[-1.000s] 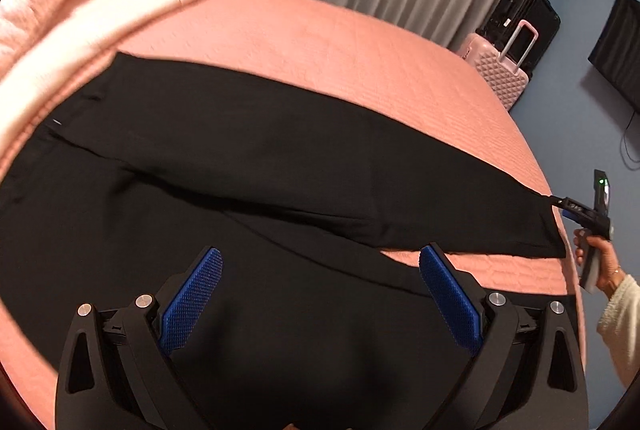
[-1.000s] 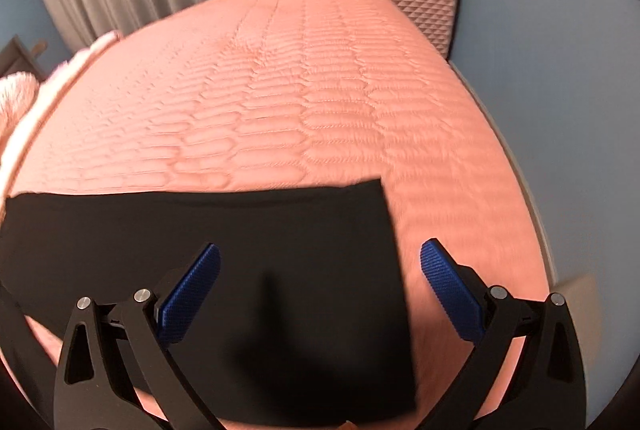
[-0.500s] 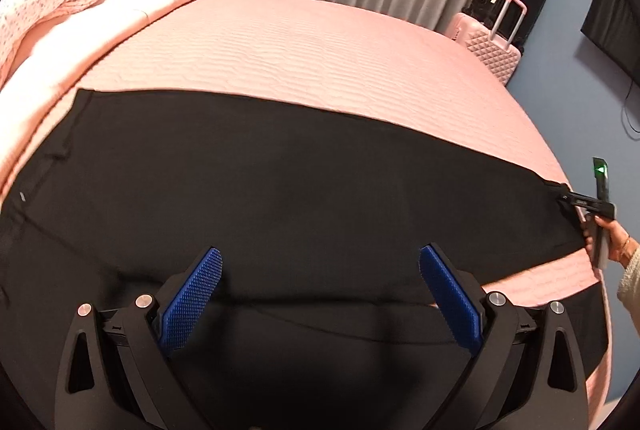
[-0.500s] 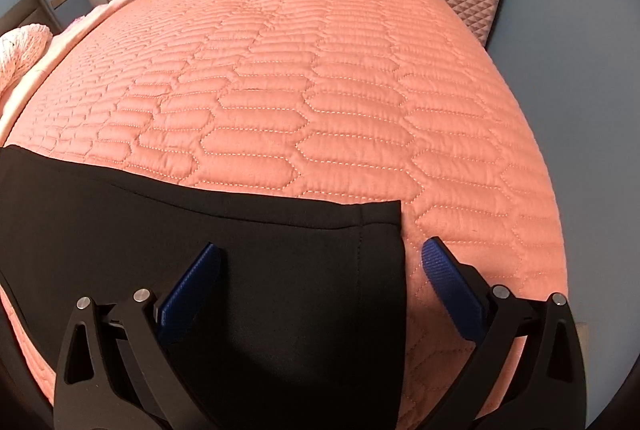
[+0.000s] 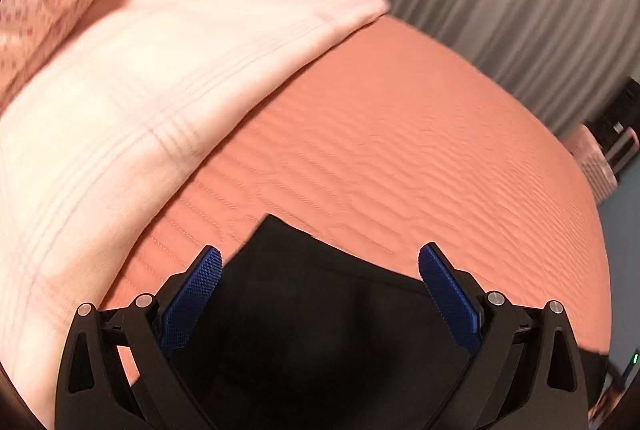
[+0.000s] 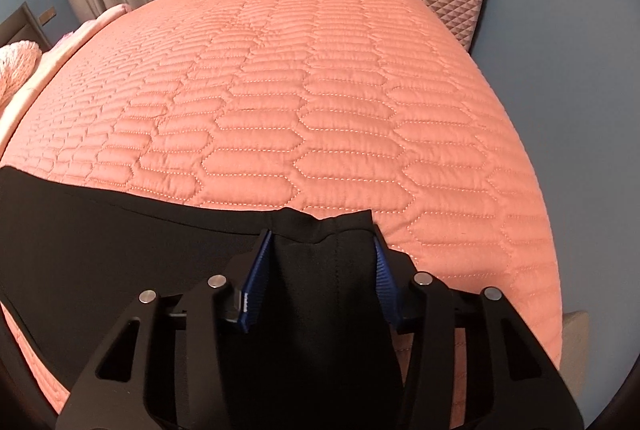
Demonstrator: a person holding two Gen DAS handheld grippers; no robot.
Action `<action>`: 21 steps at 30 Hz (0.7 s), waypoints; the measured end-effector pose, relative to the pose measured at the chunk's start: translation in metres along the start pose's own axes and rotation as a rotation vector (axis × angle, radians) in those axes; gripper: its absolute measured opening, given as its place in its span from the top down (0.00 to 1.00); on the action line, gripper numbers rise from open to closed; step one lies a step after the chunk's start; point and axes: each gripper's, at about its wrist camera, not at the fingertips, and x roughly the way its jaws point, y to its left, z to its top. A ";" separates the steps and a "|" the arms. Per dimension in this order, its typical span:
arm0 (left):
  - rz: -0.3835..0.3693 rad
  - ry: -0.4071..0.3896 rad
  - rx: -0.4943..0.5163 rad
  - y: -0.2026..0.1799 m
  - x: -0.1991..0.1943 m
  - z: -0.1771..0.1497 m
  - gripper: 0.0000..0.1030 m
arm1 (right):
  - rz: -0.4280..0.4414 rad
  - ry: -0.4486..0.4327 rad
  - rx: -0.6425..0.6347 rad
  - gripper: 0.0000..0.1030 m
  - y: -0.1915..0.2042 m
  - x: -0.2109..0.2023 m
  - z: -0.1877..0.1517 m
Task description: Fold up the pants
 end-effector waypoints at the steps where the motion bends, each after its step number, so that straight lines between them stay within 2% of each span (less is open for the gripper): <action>1: 0.035 0.022 0.004 0.002 0.013 0.003 0.07 | -0.002 -0.004 0.004 0.55 0.000 0.000 -0.001; 5: 0.128 0.083 0.093 -0.001 0.047 -0.005 0.11 | -0.018 -0.006 0.011 0.54 0.002 0.001 -0.002; 6: 0.152 0.063 0.144 -0.008 0.047 -0.009 0.14 | -0.022 -0.006 0.012 0.54 0.003 0.001 -0.001; 8: 0.152 0.037 0.211 -0.017 0.047 -0.014 0.41 | -0.026 -0.007 0.023 0.54 0.003 0.000 -0.001; 10: 0.125 0.032 0.204 -0.018 0.042 -0.012 0.64 | -0.036 -0.013 0.032 0.54 0.004 -0.001 -0.002; 11: 0.101 0.041 0.184 -0.016 0.039 -0.010 0.75 | -0.041 -0.017 0.035 0.54 0.005 -0.002 -0.002; 12: 0.074 0.048 0.171 -0.012 0.035 -0.010 0.80 | -0.043 -0.022 0.038 0.57 0.007 -0.003 -0.003; 13: 0.050 0.049 0.167 -0.013 0.030 -0.012 0.87 | -0.039 -0.027 0.039 0.64 0.008 -0.005 -0.004; 15: 0.046 0.020 0.188 -0.017 0.017 -0.013 0.88 | -0.020 -0.037 0.039 0.77 0.011 -0.012 -0.005; 16: 0.029 -0.008 0.192 -0.020 0.002 -0.014 0.88 | -0.017 -0.044 0.040 0.80 0.013 -0.016 -0.006; 18: -0.018 -0.047 0.171 -0.020 -0.022 -0.014 0.88 | -0.006 -0.065 0.041 0.82 0.014 -0.029 -0.006; 21: -0.069 -0.095 0.189 -0.019 -0.069 -0.018 0.89 | 0.039 -0.124 0.050 0.83 0.010 -0.070 -0.009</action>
